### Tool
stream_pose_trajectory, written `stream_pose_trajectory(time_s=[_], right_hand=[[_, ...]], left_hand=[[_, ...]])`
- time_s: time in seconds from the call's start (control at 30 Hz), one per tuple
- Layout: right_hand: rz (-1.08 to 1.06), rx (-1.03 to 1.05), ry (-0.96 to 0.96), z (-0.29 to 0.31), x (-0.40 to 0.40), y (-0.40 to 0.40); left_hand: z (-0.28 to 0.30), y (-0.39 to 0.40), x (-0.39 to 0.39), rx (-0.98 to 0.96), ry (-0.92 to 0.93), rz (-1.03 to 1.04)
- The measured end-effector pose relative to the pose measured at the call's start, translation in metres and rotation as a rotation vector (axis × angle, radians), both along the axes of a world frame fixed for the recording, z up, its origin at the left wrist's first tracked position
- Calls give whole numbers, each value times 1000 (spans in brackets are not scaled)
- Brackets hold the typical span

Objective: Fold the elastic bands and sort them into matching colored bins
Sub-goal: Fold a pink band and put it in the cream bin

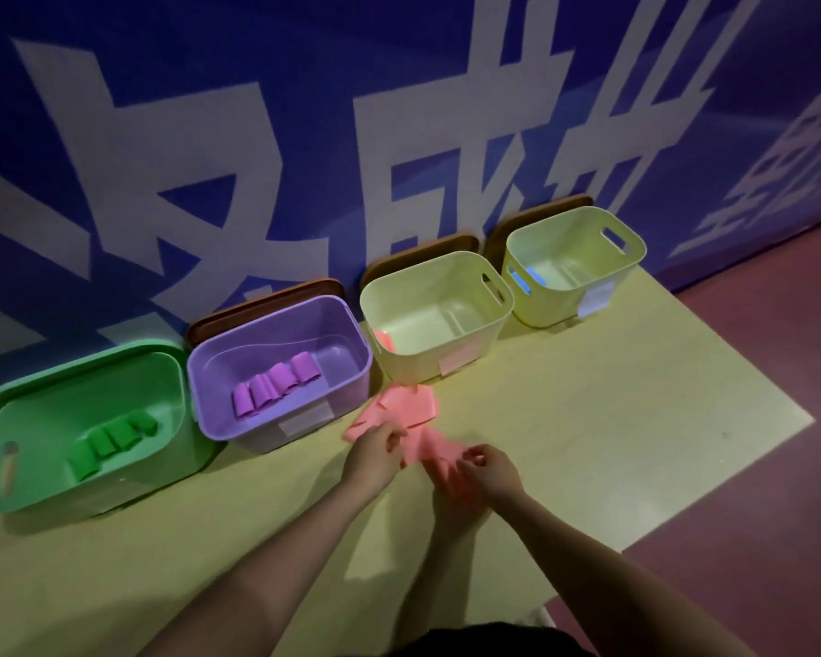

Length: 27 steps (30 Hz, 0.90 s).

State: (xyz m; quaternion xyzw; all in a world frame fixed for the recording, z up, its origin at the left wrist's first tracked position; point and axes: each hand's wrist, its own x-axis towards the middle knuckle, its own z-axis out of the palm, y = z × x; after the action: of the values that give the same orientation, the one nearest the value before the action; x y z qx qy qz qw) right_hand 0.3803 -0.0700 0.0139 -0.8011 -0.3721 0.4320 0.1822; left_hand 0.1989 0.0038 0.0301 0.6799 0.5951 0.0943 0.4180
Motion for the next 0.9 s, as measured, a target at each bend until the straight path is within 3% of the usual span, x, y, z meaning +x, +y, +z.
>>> stream_pose_trajectory(time_s=[0.13,0.37,0.5,0.63,0.73,0.9], right_hand=[[37,-17,1,-5,15,6],[215,-68,-56,-4,39,10],[317,-94,-168,-2,33,10],[308,-172,-121,-1,33,15],[202,-133,-6,1,27,17],[40,135,293,52,-5,22]], left_hand=[[-9,4,27,78,57,-126],[-26,13,29,126,432,-323],[-26,14,27,108,467,-376],[-3,11,16,98,285,-341],[27,5,4,-33,17,-271],[85,3,-12,-108,-442,131]])
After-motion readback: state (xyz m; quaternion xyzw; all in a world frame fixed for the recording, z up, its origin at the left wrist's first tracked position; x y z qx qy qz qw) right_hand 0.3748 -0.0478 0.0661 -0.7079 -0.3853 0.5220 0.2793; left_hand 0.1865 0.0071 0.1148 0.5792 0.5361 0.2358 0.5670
